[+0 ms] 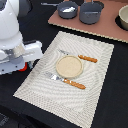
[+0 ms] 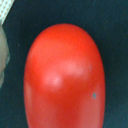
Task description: Place the pan onto the stove and place the fish and sausage into the pan.
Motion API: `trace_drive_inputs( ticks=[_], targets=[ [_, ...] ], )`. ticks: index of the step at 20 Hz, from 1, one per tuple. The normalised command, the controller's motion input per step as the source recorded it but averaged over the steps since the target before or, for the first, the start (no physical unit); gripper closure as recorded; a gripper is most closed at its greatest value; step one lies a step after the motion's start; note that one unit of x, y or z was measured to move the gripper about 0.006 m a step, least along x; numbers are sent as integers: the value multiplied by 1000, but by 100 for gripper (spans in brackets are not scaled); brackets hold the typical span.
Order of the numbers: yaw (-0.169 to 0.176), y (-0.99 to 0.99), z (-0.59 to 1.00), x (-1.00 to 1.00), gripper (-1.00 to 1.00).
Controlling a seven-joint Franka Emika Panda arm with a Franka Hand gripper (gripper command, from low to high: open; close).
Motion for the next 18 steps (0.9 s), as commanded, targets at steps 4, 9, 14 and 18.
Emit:
trace_drive_inputs(
  ticks=[4,9,14,18],
  targets=[
    [-1,154,-181,-309,-100],
    [0,83,-215,-347,100],
    [0,155,-104,-256,100],
    [0,227,-13,-167,100]
  ],
)
